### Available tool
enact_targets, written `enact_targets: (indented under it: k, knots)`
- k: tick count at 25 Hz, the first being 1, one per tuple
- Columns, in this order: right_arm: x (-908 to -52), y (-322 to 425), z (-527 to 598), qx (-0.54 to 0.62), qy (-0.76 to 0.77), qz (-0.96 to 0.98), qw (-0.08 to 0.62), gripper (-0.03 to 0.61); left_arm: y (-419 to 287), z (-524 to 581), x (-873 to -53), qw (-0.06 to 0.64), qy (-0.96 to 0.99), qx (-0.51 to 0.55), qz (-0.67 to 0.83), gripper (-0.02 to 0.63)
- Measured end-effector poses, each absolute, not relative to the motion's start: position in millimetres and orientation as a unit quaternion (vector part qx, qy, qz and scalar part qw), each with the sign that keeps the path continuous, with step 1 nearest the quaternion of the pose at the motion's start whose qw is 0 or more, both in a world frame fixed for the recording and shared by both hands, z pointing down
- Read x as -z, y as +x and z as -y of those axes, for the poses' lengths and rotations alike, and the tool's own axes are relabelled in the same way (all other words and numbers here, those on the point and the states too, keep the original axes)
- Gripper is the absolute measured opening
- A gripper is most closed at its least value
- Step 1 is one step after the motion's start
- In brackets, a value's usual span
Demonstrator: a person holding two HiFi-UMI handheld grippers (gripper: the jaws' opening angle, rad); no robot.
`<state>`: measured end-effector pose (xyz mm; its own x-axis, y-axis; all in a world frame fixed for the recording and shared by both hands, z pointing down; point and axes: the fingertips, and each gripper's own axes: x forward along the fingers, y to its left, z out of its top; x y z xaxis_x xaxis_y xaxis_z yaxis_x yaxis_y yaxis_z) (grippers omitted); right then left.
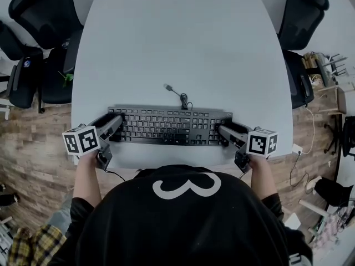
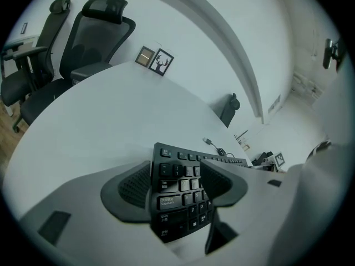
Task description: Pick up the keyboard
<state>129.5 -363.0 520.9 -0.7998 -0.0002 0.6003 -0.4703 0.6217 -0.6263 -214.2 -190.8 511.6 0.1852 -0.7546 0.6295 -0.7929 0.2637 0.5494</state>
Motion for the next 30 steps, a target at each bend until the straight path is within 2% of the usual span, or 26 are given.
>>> enact_targets:
  k: [9, 13, 30]
  knots:
    - [-524.2, 128.7, 363.0, -0.422, 0.127, 0.845, 0.302, 0.255, -204.1, 190.1, -523.5, 0.497, 0.614, -0.048, 0.612, 0.273]
    - [-526.3, 127.4, 363.7, -0.417, 0.138, 0.840, 0.317, 0.215, -203.8, 186.4, -529.9, 0.504, 0.615, -0.061, 0.603, 0.272]
    - [-529.1, 127.8, 366.8, -0.389, 0.153, 0.848, 0.326, 0.213, -203.5, 189.6, -530.4, 0.510, 0.607, -0.050, 0.608, 0.244]
